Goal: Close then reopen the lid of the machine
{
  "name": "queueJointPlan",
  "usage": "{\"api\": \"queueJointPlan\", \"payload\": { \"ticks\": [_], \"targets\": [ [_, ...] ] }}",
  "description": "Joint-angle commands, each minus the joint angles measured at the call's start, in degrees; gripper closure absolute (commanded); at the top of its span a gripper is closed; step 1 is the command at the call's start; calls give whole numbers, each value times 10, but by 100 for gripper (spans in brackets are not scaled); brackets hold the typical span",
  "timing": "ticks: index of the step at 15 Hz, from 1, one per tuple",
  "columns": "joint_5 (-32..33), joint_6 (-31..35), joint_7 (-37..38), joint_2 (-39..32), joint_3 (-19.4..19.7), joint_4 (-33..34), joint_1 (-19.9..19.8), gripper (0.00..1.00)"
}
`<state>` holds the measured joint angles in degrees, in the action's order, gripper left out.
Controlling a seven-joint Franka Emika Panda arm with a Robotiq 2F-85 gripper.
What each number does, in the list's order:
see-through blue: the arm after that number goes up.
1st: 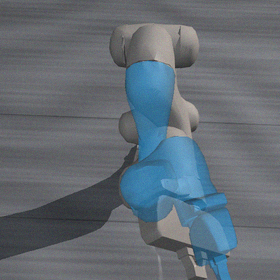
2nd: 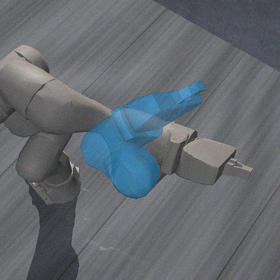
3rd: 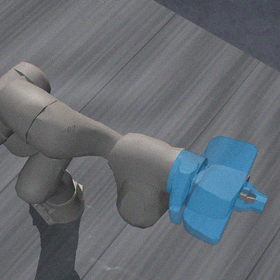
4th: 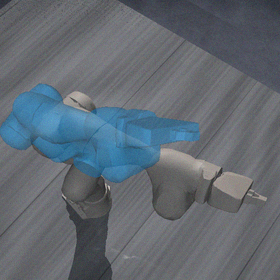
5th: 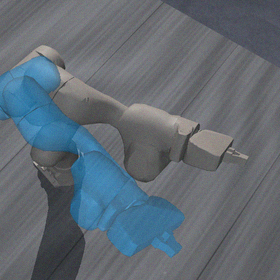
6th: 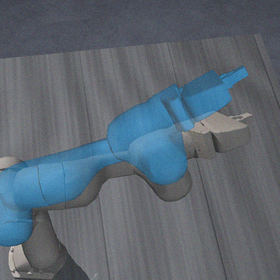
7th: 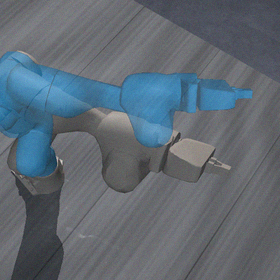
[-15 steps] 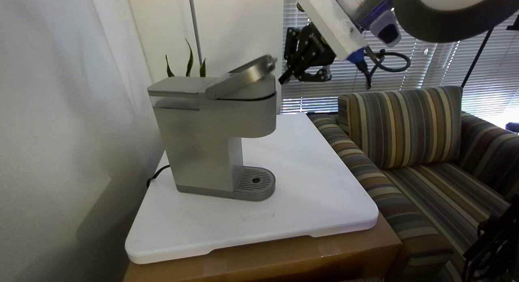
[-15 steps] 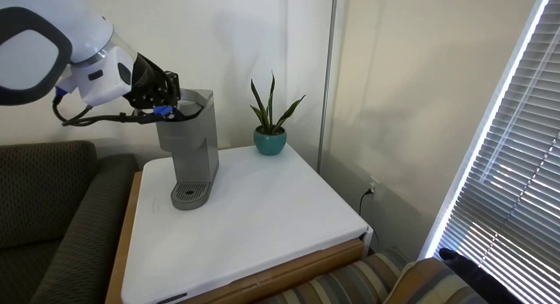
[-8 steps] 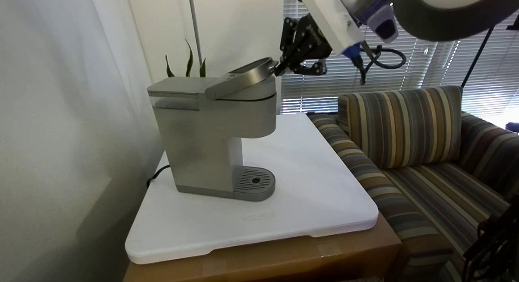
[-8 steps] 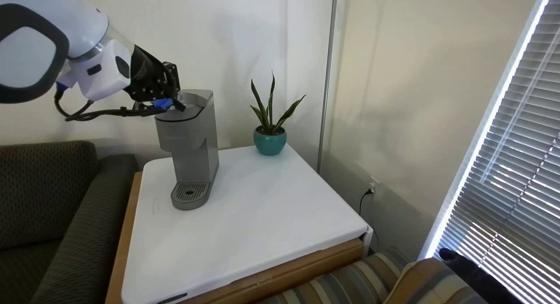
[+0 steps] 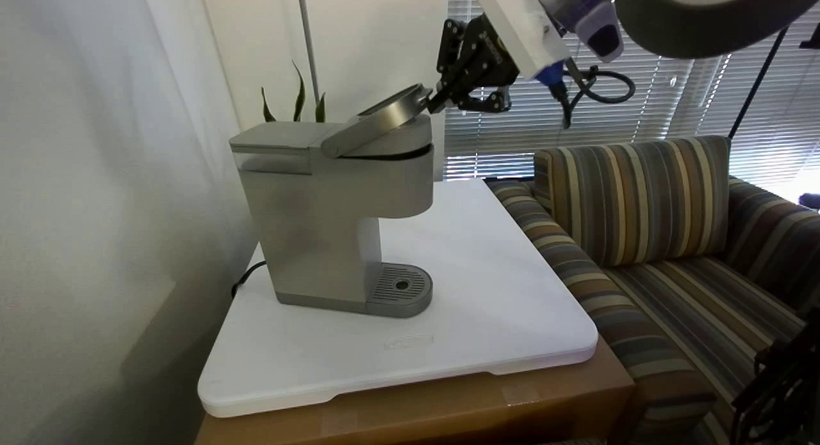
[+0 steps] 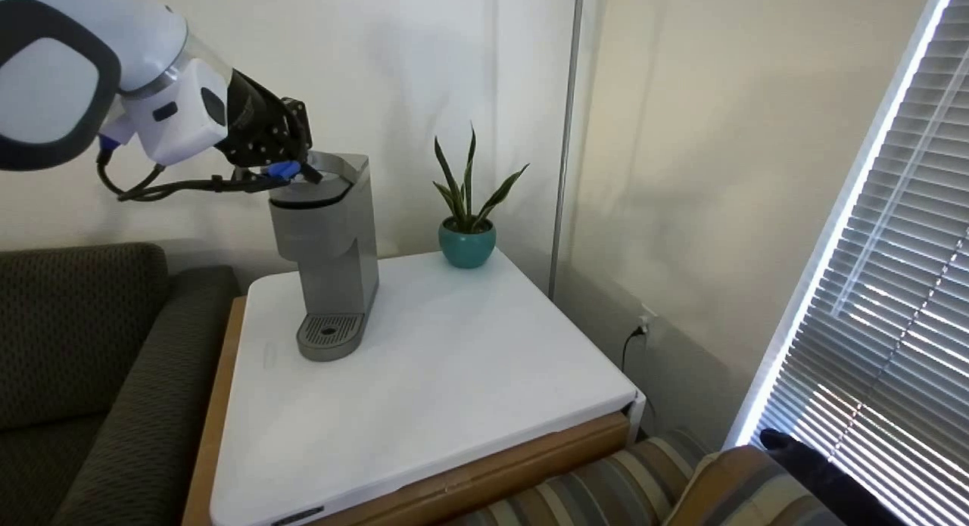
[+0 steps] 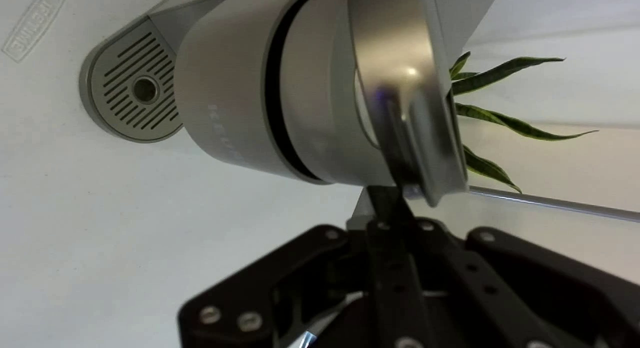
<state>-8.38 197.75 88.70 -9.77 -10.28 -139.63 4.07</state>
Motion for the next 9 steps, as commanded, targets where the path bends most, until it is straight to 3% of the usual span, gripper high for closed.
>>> {"api": "queueJointPlan", "payload": {
  "ticks": [1, 9],
  "targets": [
    [-4, 9, -22, 0, 10, 16, 14, 100],
    [-39, 8, -85, 7, 3, 37, 16, 100]
  ]
}}
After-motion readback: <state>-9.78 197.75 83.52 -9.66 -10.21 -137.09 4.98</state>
